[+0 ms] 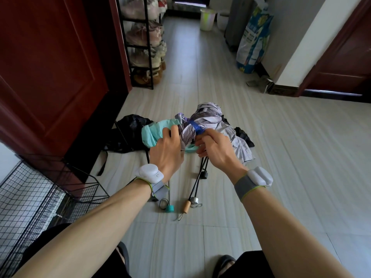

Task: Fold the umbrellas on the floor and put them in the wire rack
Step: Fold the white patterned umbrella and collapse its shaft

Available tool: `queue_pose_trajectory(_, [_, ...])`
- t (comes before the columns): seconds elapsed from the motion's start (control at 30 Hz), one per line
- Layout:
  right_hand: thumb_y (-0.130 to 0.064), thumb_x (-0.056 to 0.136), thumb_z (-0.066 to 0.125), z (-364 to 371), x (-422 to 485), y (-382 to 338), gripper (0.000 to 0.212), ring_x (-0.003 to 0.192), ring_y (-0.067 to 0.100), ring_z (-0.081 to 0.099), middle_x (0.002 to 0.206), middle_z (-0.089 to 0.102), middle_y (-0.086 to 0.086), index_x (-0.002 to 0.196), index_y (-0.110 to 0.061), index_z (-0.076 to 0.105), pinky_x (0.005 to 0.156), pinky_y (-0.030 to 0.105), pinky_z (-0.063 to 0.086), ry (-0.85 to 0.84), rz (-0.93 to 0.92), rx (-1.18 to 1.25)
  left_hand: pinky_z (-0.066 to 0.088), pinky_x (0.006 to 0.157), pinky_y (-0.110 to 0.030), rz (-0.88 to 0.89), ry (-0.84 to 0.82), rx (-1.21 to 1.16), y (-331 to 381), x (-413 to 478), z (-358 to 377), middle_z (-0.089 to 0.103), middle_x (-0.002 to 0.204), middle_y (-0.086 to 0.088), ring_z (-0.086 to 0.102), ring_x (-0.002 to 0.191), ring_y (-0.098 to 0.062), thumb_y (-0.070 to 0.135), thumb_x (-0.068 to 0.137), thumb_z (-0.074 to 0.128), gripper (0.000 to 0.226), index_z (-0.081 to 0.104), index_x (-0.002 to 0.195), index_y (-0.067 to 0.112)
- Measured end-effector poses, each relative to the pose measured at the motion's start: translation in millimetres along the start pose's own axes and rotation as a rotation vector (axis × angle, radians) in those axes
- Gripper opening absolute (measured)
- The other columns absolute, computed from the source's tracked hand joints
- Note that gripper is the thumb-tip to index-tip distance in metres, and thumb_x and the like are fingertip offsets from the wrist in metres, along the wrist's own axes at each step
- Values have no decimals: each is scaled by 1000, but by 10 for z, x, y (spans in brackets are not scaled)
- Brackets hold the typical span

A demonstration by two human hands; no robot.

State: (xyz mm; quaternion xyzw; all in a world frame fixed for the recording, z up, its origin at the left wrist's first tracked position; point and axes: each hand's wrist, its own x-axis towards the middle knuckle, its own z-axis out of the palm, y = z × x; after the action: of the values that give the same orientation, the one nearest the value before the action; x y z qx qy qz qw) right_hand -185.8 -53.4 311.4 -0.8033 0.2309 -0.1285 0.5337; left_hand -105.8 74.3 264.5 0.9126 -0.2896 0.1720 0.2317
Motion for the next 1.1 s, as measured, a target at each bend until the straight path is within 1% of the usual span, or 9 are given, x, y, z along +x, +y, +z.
queue_pose_trajectory(0.1, [-24, 108, 46, -1, 24, 26, 35, 62, 18, 69, 80, 72, 8, 92, -3, 68, 66, 41, 64, 43, -15, 22, 29, 42, -29, -2, -5, -17, 13, -7, -35, 52, 93, -14, 61, 58, -36, 12, 85, 66, 31, 42, 106, 9])
queue_pose_trajectory(0.2, [-31, 106, 51, 6, 51, 59, 35, 60, 16, 70, 72, 72, 3, 84, -10, 69, 64, 36, 63, 81, -22, 50, 26, 43, -29, -20, -25, -48, 24, -29, -63, 52, 95, -13, 61, 60, -36, 12, 86, 66, 30, 47, 108, 6])
queue_pose_trajectory(0.37, [-32, 104, 58, 31, 67, 75, 28, 63, 19, 71, 76, 71, 6, 91, -10, 69, 67, 40, 64, 68, 2, 149, 49, 53, -41, -97, -82, -129, 51, -1, -87, 54, 103, -9, 63, 75, -38, 20, 92, 60, 32, 44, 118, 10])
queue_pose_trajectory(0.5, [-47, 99, 61, 30, 85, 79, 46, 70, 21, 74, 88, 71, 10, 104, -1, 65, 70, 44, 65, 34, 115, 242, 55, 68, -49, -148, -168, -280, 50, 33, -110, 57, 108, -4, 65, 86, -36, 32, 89, 66, 44, 40, 120, 16])
queue_pose_trajectory(0.63, [-51, 98, 60, 4, 97, 70, 51, 75, 24, 75, 101, 74, 11, 115, -2, 63, 75, 45, 64, -31, 157, 347, 56, 73, -41, -215, -304, -536, 87, 76, -166, 67, 94, 3, 68, 82, -21, 36, 80, 73, 47, 42, 113, 22])
queue_pose_trajectory(0.8, [-36, 100, 64, -11, 142, 104, 32, 70, 13, 65, 79, 69, 1, 89, -6, 69, 81, 42, 61, 31, 63, 292, 60, 62, -39, -320, -442, -697, 33, 140, -184, 67, 89, 0, 70, 76, -20, 28, 79, 79, 46, 46, 111, 20])
queue_pose_trajectory(0.87, [-41, 95, 70, -31, 165, 130, 33, 69, 12, 62, 74, 65, -2, 82, -11, 68, 77, 37, 56, 30, 97, 323, 56, 54, -32, -314, -485, -713, 8, 148, -180, 66, 89, -3, 69, 74, -21, 23, 79, 79, 47, 45, 110, 19])
queue_pose_trajectory(0.97, [-56, 84, 76, -51, 176, 149, 44, 69, 14, 61, 69, 65, -7, 79, -12, 68, 74, 36, 55, 50, 125, 305, 47, 56, -23, -214, -535, -663, -1, 126, -146, 61, 88, 0, 63, 76, -19, 13, 76, 77, 53, 40, 113, 19])
queue_pose_trajectory(1.1, [-44, 81, 83, -36, 209, 152, 36, 81, 19, 74, 88, 79, 7, 85, -8, 76, 84, 46, 60, 110, 134, 282, 41, 52, -18, -180, -584, -635, -22, 104, -96, 53, 85, 2, 54, 70, -15, 4, 73, 75, 60, 35, 116, 17])
